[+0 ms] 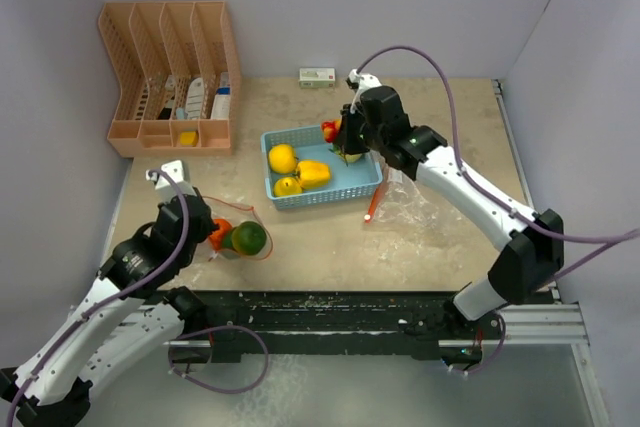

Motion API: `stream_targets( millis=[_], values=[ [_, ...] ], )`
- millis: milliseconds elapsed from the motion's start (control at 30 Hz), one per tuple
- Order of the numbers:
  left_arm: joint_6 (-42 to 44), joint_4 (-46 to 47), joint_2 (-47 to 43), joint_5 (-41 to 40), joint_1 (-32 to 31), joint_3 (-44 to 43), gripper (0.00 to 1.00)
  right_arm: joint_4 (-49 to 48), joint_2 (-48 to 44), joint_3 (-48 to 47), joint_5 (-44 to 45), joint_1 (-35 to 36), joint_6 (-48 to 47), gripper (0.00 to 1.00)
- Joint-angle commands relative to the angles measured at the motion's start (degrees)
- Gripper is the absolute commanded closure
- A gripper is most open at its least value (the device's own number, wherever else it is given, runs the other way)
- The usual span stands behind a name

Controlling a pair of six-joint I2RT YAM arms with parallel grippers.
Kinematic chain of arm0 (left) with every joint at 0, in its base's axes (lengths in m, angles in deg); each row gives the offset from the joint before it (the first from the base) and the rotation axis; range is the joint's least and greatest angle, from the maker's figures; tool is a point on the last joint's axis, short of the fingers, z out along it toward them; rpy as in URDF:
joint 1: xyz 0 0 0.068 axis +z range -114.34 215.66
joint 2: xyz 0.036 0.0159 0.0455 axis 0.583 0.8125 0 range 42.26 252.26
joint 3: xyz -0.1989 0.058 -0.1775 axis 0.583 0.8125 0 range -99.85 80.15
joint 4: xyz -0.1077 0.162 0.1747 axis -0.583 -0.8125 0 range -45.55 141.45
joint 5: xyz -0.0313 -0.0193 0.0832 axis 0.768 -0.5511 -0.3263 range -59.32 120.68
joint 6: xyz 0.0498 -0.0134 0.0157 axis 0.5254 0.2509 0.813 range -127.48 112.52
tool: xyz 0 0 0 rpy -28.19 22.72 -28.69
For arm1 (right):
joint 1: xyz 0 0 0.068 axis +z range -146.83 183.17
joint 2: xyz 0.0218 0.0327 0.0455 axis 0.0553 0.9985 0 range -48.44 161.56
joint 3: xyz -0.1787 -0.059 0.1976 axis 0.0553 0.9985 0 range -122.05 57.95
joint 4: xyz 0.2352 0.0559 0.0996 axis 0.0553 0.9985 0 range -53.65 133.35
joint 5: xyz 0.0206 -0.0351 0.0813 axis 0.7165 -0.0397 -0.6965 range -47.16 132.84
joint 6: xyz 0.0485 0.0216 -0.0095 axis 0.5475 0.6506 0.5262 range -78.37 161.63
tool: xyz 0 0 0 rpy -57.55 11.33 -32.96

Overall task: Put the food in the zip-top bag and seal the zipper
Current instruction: Place the fake fruit in the zipper food storage bag.

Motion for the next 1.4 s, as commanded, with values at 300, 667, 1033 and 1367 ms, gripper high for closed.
stream_targets(
  millis=[300, 667, 1033, 1367],
  values=[
    [0.54, 6.51, 4.41, 0.08, 0.17, -1.31, 1.00, -16.30, -8.79, 9.25, -19.18, 17.56, 2.69, 1.00],
    [1.54, 8.63, 3.90, 1.38, 0.21, -0.52, 1.00, -18.71, -2.27, 6.51, -20.04, 26.69, 4.14, 1.00],
    [2.39, 12.12, 5.16, 4.99, 0.17, 0.12, 1.00, -10.19, 9.74, -4.76, -16.76, 28.50, 2.86, 0.98],
    [2.42, 13.40, 5.67, 6.99, 0.17, 1.24, 1.00, -1.90, 11.21, -9.32, -5.71, 29.10, 2.71, 0.34]
  ],
)
